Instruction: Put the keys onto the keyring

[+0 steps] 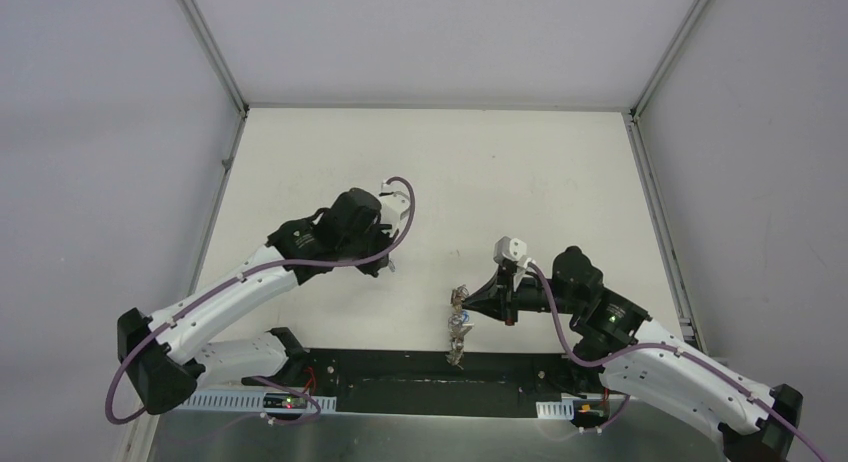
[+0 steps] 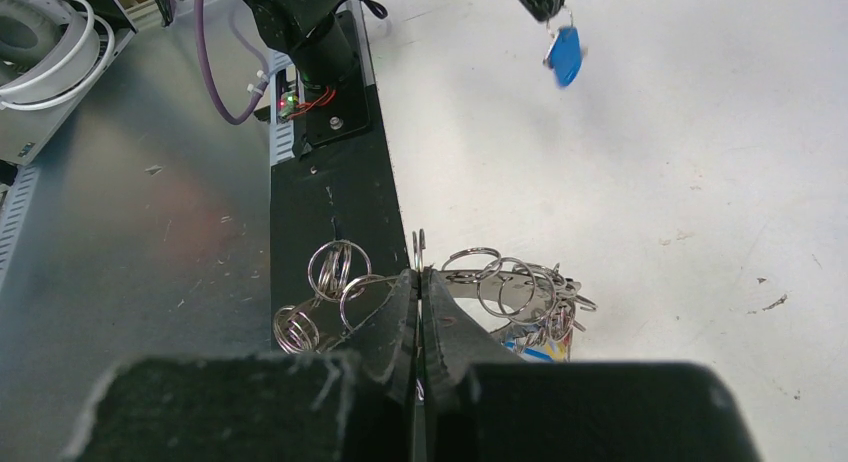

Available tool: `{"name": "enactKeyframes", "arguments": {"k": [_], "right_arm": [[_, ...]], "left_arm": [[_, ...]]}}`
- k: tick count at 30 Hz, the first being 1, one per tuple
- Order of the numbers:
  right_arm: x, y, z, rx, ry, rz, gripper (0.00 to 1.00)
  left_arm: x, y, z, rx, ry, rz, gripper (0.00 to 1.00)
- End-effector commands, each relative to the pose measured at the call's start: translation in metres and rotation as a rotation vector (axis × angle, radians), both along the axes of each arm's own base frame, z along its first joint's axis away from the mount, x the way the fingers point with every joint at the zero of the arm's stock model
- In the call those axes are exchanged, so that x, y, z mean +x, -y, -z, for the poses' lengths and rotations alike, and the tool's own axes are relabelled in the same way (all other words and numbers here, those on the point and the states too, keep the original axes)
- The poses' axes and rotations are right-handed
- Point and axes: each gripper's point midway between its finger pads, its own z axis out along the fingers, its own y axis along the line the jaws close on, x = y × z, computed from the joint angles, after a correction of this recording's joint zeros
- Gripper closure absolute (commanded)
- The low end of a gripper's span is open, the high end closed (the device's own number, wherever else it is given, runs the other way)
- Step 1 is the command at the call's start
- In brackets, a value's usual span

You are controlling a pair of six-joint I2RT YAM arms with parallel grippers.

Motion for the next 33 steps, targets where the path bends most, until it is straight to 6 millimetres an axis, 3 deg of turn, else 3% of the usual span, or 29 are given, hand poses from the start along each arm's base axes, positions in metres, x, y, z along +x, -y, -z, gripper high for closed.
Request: {"name": "enactKeyframes", "arguments": {"k": [1,4,11,21,33], "right_arm": [[0.001,-0.005,-0.033,0.07,0.072,-0.028,1.0],[0.0,-0.005,-0.033,0.065,0.075,-0.037,1.0],[0.002,-0.006,-0.032,0.052,0.088,-0.04,1.0],[0.001,-0.009,-0.029,0.007,0.105,-0.081,1.0],[-0.001,-0.011,-0.035,0.027,0.152,-0.119,1.0]], "left_arm": [[0.005,-0.001,-0.036,-0.041,0.19,0.095,1.0],[0.001,0.001,-0.043,-0.081,0.254,0.159,1.0],[-0.031,0.021,-0.056,-0.207,0.353,0.45,1.0],[-0.041,0.038,-0.08,-0.342,0.31,0.455,1.0],[-0.05,0.059,-0.09,-0.411,0.265,0.495,1.0]]}}
